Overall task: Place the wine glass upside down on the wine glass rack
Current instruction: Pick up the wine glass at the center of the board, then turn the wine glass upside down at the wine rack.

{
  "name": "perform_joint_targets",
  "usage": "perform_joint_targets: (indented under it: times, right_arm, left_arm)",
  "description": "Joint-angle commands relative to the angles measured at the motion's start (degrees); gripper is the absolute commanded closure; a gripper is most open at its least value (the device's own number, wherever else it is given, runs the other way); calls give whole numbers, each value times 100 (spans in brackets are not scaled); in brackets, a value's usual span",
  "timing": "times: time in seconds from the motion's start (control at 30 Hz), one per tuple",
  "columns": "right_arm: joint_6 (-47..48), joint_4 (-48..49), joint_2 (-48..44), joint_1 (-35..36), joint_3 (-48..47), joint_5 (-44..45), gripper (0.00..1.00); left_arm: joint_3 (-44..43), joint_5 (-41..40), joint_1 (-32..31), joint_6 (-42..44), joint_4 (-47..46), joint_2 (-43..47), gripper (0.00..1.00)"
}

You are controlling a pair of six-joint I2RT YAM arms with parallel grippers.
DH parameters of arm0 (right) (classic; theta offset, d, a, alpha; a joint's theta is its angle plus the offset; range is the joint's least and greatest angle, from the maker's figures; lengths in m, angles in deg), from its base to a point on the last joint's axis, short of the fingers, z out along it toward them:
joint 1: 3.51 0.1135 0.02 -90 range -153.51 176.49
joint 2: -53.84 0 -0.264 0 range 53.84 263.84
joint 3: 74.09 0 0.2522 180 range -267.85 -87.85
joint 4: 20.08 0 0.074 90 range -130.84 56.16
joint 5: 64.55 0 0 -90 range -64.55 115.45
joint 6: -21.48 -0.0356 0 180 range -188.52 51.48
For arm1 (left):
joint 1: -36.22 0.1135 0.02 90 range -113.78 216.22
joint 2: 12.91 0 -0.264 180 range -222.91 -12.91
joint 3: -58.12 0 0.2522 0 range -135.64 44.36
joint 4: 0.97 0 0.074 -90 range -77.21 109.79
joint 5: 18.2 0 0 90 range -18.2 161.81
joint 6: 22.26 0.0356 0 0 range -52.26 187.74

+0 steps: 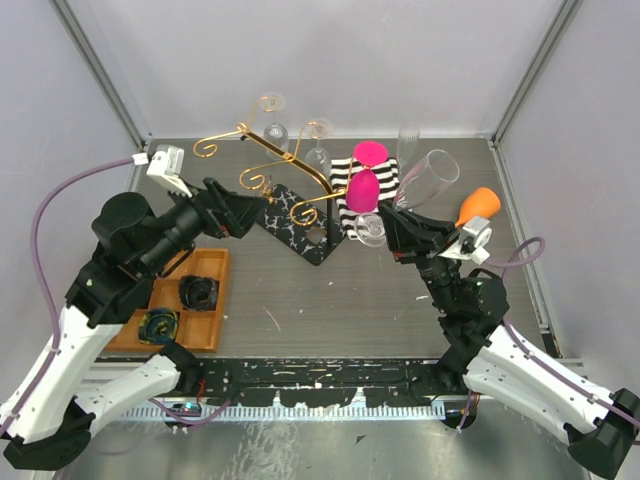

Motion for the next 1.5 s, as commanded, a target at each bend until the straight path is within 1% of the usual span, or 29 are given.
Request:
perform_joint_targets:
  times: [0.0, 0.07, 0.17, 0.27, 0.47, 0.6, 0.7, 0.73, 0.87, 1.0, 1.1, 1.3, 1.37, 1.4, 1.43, 1.47]
  right_arm:
    - [-82, 1371, 323, 10, -641, -766, 99]
    - [-16, 1887, 564, 10, -714, -1105, 99]
    - [198, 2915, 970, 16, -710, -1550, 99]
    - [471, 3551, 1290, 12, -755, -1854, 99]
    - [644, 3749, 1507, 13, -865, -2138, 99]
    - [636, 4055, 1539, 12, -792, -2248, 99]
    - [632, 4152, 1542, 11, -774, -2330, 99]
    - [632, 4161, 1545, 12, -783, -2372, 99]
    - [604, 4218, 1583, 12, -805, -2496, 99]
    - [619, 4219, 1573, 16, -785, -2508, 99]
    - [658, 4186, 1544, 10, -756, -2514, 99]
    - [742, 4013, 1454, 16, -719, -2547, 99]
    - [749, 3995, 1447, 15, -700, -2567, 99]
    - [748, 3980, 1450, 17, -682, -2576, 99]
    - [748, 3968, 1442, 17, -667, -2573, 96]
    - [747, 3958, 1434, 14, -633, -2561, 91]
  left_arm:
    - [-116, 727, -86, -591, -1032, -171, 2]
    - [-131, 788, -212, -725, -1237, -304, 1]
    - [-216, 584, -628, -679, -1434, -545, 0]
    - [-335, 381, -1152, -629, -1661, -842, 4]
    - [-269, 306, -1685, -731, -2277, -1129, 8]
    - [-230, 226, -1832, -788, -2372, -1282, 11]
    - [-223, 223, -1897, -833, -2428, -1373, 12]
    - [-225, 230, -1912, -843, -2447, -1404, 15]
    - [-283, 262, -2045, -883, -2547, -1562, 21]
    - [-352, 271, -2224, -862, -2561, -1797, 30]
    - [-355, 227, -2254, -856, -2565, -1866, 40]
    - [-343, 153, -2263, -828, -2587, -1883, 67]
    - [-336, 111, -2271, -802, -2570, -1866, 74]
    - [-335, 73, -2277, -789, -2557, -1851, 77]
    - [-329, 59, -2276, -779, -2548, -1835, 80]
    - [-313, 46, -2277, -759, -2543, -1820, 84]
